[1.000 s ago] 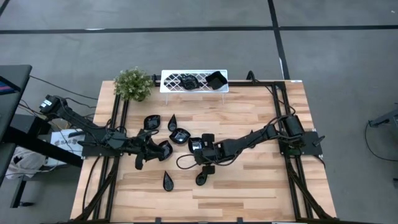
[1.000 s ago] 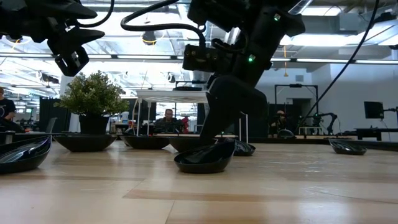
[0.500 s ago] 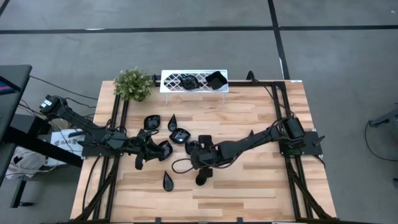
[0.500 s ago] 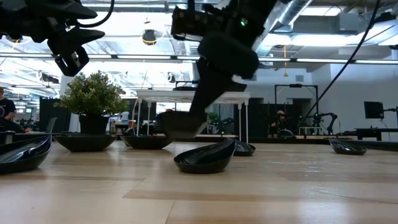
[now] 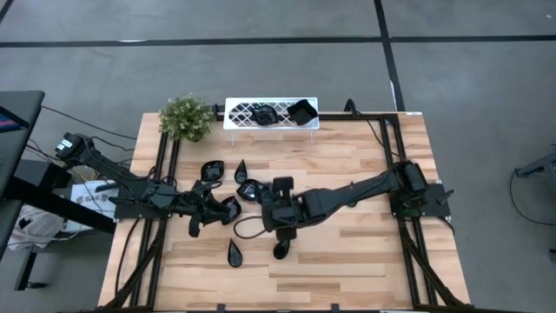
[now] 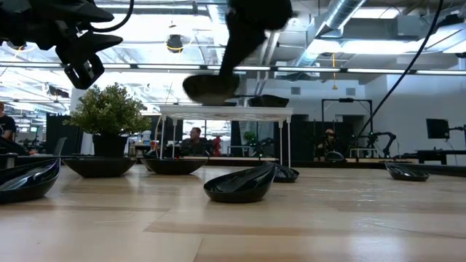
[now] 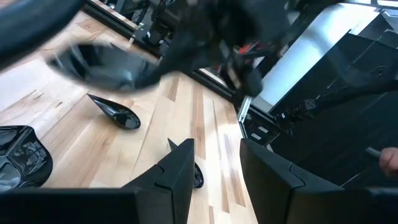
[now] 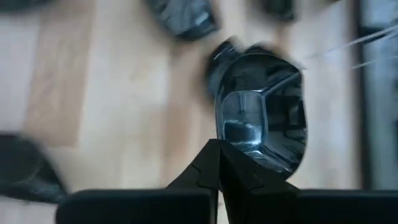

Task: Pick & Place Mini shaped plates
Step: Stack the leaf shaped plate on the top of the leaf shaped plate on the shelf

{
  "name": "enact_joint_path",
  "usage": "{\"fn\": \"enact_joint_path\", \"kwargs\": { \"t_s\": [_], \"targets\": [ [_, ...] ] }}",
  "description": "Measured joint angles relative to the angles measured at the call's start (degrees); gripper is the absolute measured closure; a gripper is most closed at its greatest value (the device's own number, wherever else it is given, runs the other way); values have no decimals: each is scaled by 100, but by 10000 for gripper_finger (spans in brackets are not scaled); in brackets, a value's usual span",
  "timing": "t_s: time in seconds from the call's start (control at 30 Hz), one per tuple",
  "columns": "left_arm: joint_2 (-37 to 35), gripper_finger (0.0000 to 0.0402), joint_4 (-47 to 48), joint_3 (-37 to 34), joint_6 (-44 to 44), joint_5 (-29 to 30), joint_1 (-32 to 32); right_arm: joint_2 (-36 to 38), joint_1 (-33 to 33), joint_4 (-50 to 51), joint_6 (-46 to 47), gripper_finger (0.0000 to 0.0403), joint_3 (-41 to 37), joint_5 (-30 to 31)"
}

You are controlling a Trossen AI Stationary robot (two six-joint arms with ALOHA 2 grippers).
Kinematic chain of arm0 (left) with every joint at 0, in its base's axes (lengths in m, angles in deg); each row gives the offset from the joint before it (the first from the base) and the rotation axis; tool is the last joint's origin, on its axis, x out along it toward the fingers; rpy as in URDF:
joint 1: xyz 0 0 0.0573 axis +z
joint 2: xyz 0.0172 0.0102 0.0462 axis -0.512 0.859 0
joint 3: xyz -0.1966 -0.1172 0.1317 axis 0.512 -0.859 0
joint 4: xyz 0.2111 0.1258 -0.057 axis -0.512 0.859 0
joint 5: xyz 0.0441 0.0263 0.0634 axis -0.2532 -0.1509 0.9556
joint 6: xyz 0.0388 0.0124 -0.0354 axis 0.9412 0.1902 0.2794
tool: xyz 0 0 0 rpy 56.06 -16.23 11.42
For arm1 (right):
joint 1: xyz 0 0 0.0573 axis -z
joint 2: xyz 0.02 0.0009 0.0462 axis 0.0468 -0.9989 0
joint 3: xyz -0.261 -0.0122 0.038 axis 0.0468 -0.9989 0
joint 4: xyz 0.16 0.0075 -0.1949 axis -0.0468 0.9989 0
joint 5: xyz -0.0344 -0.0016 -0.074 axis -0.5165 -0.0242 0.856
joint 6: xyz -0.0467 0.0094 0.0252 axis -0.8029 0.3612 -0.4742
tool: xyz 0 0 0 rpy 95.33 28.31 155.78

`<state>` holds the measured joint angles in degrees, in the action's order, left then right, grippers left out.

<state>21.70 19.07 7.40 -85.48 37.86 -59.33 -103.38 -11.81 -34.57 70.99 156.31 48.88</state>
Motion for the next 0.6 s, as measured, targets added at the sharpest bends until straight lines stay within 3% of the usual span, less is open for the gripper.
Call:
{"fn": "enact_joint_path", "kwargs": {
  "t_s": [0.27, 0.6],
  "targets": [
    [-2, 271, -4, 0, -30, 72, 0, 81, 474, 391, -1179, 403, 983, 870],
    [-2, 271, -50, 0, -372, 738, 2, 90, 1774, 131, -3127, 403, 1655, 872]
  ]
}}
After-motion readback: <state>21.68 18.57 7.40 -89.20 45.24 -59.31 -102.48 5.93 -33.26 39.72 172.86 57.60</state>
